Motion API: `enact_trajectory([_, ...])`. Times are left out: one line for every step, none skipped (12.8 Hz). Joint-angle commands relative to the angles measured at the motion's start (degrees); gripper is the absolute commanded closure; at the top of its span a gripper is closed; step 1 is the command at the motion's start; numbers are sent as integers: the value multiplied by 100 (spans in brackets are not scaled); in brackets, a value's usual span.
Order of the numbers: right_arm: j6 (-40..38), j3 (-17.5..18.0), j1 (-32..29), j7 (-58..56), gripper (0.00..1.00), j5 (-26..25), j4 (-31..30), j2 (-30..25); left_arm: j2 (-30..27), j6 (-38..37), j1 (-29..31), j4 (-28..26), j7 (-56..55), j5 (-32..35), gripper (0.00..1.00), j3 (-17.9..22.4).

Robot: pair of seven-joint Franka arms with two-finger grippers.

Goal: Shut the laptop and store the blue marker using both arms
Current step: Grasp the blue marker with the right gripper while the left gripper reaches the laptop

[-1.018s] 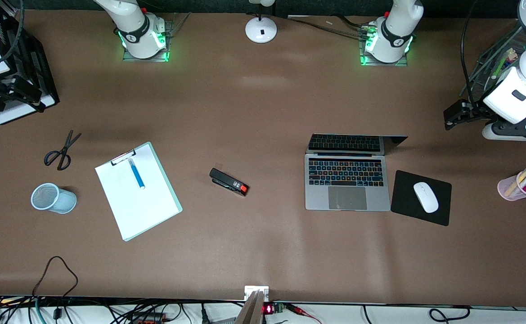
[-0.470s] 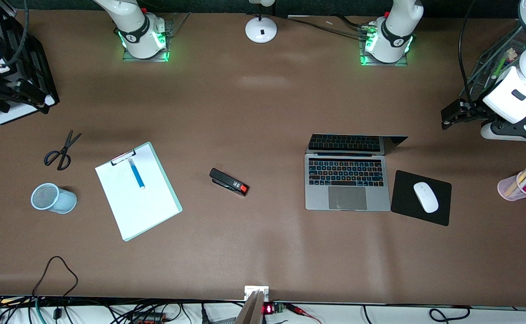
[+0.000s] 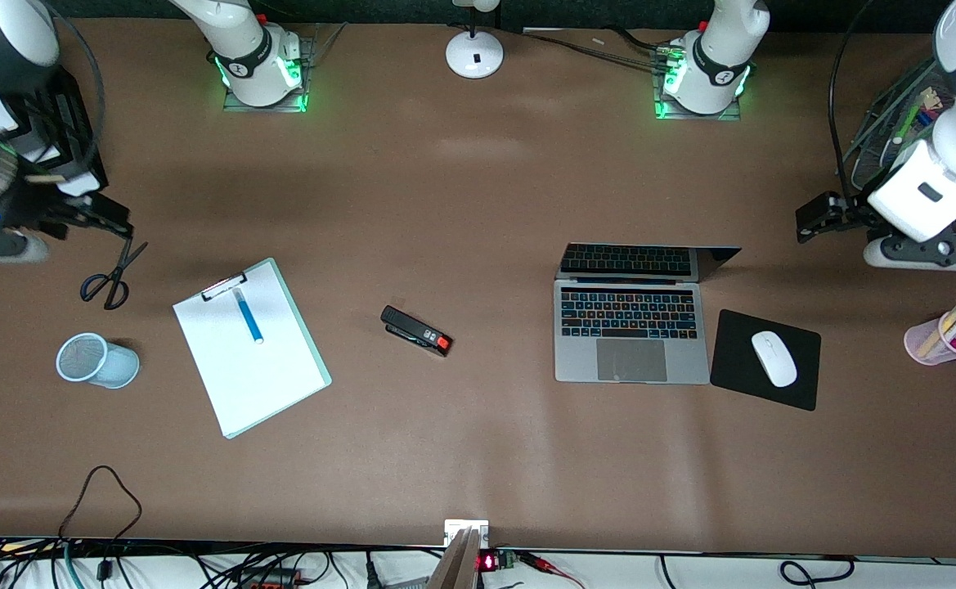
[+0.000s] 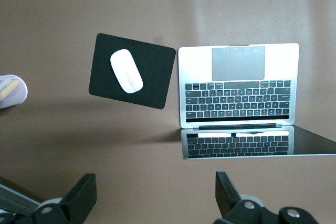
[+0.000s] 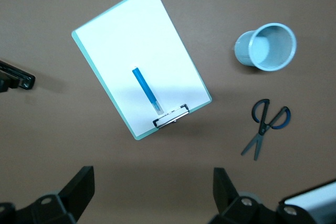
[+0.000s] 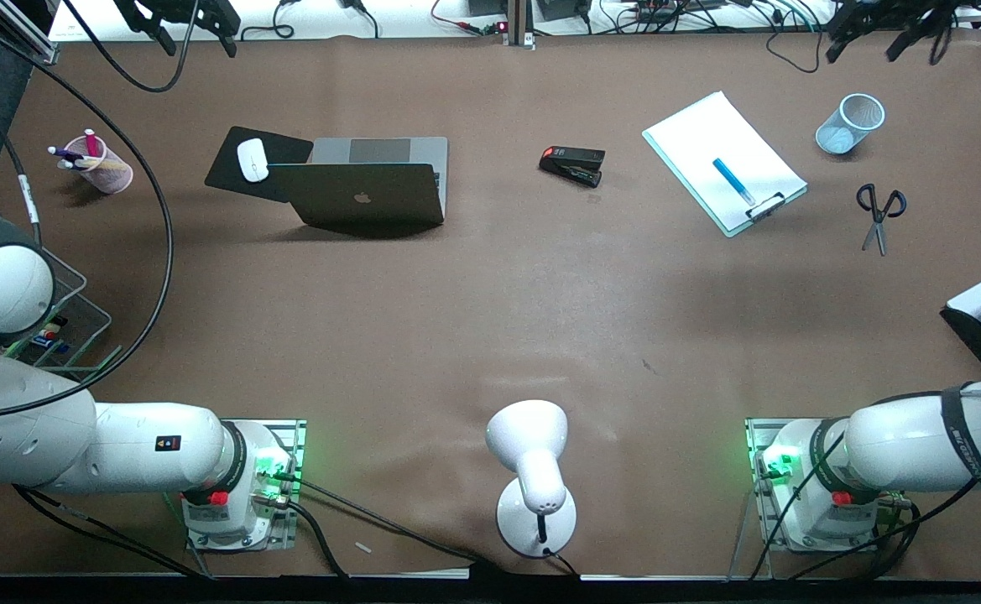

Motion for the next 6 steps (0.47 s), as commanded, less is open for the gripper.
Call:
enact_trajectory([593, -17, 104, -615, 0, 37, -313, 245, 137, -110, 71, 245, 338, -21, 2, -51])
enact_trajectory([892, -26, 121, -835, 0, 28, -497, 307, 137, -137, 45, 254, 383, -12, 27, -60])
enact_trajectory([1112, -26, 130, -1133, 0, 19, -638, 438, 137, -337, 27, 280, 401, -12, 53, -69])
enact_trajectory([1263, -17, 122, -1475, 0, 45, -753, 561, 215, -626, 44, 428, 471, -81, 81, -78])
enact_trajectory([1403, -17, 165, -1592, 0, 45, -797, 693, 338, -916, 1, 604, 463, -82, 99, -69])
enact_trajectory([1518, -17, 235, -1645, 0, 37, -841, 807, 356, -963, -17, 640, 436, -91, 100, -78])
